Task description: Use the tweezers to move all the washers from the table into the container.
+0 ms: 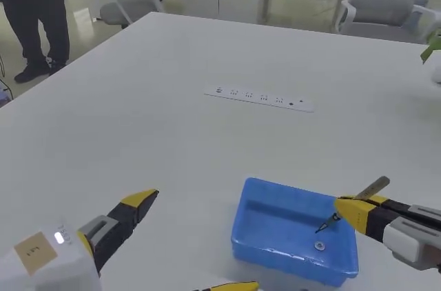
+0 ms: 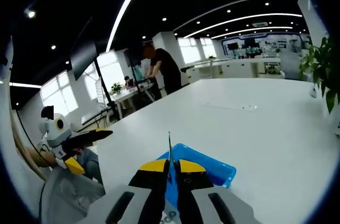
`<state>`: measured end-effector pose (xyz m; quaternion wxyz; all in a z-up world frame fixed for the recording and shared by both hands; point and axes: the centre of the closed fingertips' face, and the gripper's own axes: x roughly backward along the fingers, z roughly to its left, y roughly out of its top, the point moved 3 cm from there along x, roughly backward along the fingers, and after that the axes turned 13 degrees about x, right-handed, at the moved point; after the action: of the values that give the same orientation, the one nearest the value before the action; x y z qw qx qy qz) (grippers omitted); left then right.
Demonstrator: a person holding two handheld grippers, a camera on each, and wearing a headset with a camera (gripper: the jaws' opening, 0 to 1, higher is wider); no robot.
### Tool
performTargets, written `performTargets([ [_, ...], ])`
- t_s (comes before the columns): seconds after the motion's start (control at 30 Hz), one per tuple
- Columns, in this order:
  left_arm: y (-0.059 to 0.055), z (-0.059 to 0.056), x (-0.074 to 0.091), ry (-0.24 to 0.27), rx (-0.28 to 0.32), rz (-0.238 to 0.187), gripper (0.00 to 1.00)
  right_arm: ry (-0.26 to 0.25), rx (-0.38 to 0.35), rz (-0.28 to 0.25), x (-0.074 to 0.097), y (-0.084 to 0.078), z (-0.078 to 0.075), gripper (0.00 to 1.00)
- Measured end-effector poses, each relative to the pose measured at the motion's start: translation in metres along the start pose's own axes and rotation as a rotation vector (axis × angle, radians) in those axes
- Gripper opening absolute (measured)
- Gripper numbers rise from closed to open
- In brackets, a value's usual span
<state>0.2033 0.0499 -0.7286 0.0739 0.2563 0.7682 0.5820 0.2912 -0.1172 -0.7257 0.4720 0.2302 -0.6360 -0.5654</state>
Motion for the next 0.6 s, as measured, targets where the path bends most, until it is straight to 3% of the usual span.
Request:
performTargets([
  [0.3,0.000,0.000,0.000,-0.002,-0.006,0.000,0.99,0.013,-0.068,-0.024,0.007,-0.007,0.013,0.03],
  [0.6,-0.002,0.000,0.000,-0.001,-0.008,0.008,0.99,0.022,-0.123,0.008,0.009,-0.031,0.026,0.03],
])
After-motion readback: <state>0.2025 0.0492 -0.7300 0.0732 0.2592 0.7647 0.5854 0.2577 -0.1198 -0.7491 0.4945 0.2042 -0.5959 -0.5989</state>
